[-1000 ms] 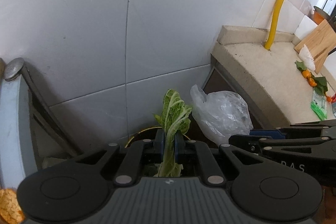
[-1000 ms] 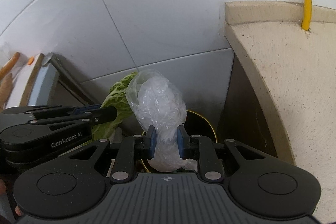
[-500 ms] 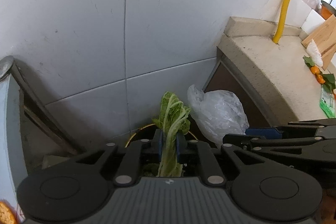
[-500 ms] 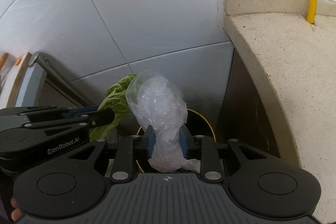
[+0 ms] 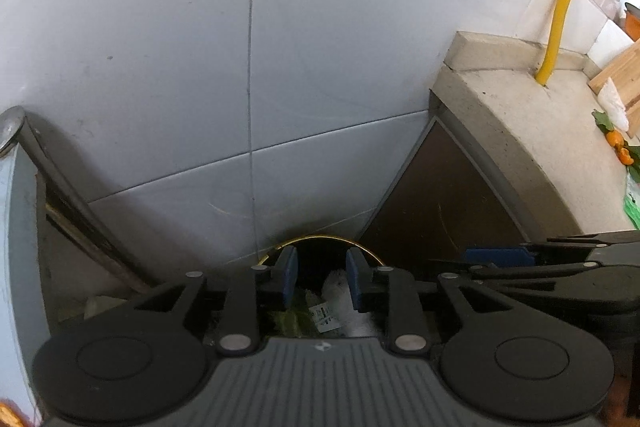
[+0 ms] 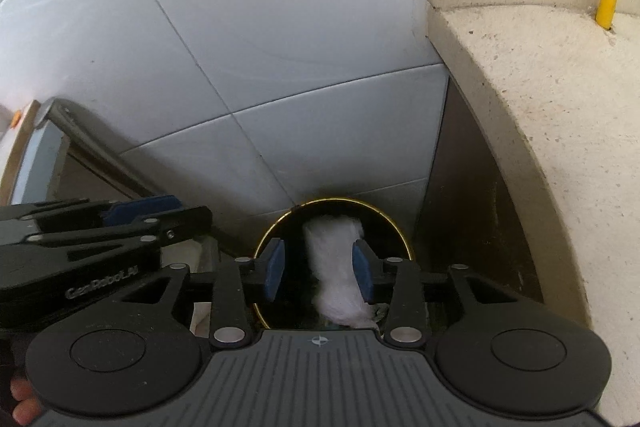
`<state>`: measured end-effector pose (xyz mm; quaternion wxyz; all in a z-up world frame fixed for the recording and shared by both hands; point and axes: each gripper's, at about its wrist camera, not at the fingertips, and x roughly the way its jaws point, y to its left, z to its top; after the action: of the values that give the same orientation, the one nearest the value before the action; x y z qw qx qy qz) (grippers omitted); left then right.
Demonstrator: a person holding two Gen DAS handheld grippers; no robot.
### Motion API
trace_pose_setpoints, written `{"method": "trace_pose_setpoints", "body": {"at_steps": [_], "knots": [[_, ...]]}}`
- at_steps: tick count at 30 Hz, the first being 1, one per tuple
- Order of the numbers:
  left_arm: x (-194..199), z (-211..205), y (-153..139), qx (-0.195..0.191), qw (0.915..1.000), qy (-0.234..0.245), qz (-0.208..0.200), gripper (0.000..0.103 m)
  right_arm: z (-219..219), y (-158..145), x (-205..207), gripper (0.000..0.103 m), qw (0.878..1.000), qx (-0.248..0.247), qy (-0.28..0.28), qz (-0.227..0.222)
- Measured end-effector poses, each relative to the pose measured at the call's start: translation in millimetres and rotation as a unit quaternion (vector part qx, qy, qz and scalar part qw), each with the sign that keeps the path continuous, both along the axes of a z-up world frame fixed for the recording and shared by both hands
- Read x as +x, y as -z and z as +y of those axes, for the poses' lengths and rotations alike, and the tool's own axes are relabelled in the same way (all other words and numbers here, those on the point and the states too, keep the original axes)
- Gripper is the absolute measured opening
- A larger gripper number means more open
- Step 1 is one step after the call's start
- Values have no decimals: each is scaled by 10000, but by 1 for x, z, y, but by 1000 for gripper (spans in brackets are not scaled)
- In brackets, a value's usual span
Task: Collect trash
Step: 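Open both tools over the bin to drop the bag and cabbage leaf, then raise both open tools from the bin back over the counter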
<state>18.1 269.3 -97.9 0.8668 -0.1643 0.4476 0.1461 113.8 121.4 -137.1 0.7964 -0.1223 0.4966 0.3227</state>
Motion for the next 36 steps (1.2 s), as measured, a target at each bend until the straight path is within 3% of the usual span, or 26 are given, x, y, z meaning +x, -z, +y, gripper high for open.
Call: {"method": "trace_pose_setpoints", "body": {"at_steps": [15,30,36], "knots": [[-1,-5,-2,115,9998,127,-73,22,-11,-10,-4,47,9998,-34,154,-158],[-4,-18,-11,359,9980,430,-286,31,-48,-38,-27,60,9977,90,369,-554],[-5,-22,-11,513,9971,478,-290,37,-62,-58,-36,70,9958,186,395,-809]]}}
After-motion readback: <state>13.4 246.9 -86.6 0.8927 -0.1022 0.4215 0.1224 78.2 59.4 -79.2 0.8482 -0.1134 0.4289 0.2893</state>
